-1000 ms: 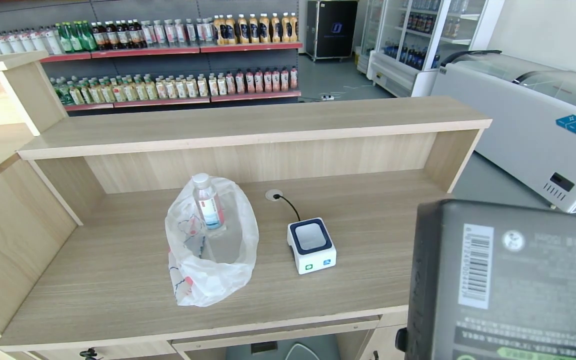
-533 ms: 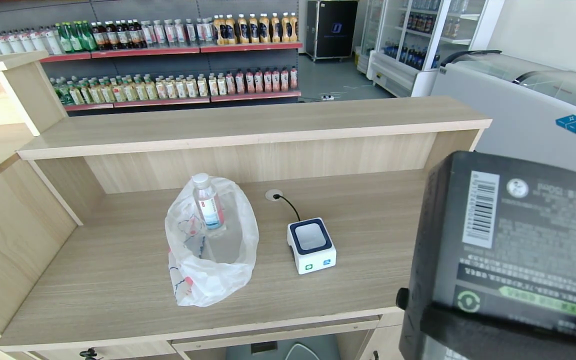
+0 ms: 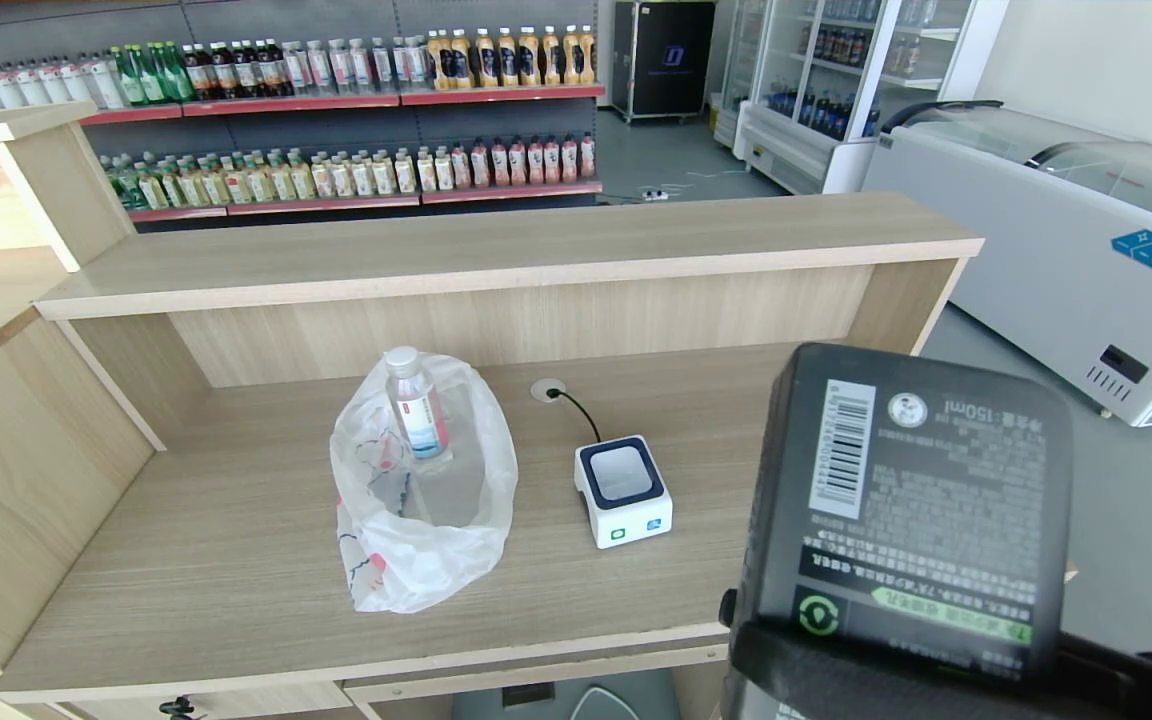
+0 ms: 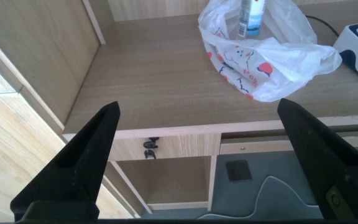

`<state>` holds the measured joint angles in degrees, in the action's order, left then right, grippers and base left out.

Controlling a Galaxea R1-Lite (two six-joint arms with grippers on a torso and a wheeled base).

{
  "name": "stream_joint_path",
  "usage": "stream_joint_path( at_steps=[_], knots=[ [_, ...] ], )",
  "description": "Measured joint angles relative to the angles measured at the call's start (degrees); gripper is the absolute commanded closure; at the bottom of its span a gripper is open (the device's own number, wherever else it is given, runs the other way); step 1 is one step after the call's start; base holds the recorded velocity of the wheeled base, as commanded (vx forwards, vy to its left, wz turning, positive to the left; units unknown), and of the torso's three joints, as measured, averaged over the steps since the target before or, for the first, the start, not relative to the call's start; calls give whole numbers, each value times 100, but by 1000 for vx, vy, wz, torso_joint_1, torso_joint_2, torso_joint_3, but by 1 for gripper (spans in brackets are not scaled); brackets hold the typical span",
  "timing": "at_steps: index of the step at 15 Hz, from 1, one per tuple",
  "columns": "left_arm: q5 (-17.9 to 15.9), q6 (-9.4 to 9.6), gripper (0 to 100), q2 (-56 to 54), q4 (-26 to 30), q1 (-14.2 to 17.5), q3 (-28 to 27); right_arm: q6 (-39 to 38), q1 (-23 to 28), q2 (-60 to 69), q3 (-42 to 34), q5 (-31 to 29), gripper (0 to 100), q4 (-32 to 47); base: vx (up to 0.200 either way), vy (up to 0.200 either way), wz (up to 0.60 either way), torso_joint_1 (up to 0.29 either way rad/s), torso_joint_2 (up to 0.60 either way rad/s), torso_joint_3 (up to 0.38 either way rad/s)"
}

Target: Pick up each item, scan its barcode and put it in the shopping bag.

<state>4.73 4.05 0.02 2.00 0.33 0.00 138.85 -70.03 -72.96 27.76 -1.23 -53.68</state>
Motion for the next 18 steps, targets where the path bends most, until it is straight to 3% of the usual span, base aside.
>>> stream_joint_path(
  at_steps=[10,14,18],
  knots=[
    [0,-2,0,0,2,-2,0,-79,-26,-280,41,-7,100,-205,0,0,0,0,0,0],
    [0,0,0,0,0,2,0,-1935,369,-356,274,-87,100,-301,0,0,0,0,0,0],
    [0,0,0,0,0,-2,0,-4336,2142,-280,295,-289,100,-325,0,0,0,0,0,0]
  ],
)
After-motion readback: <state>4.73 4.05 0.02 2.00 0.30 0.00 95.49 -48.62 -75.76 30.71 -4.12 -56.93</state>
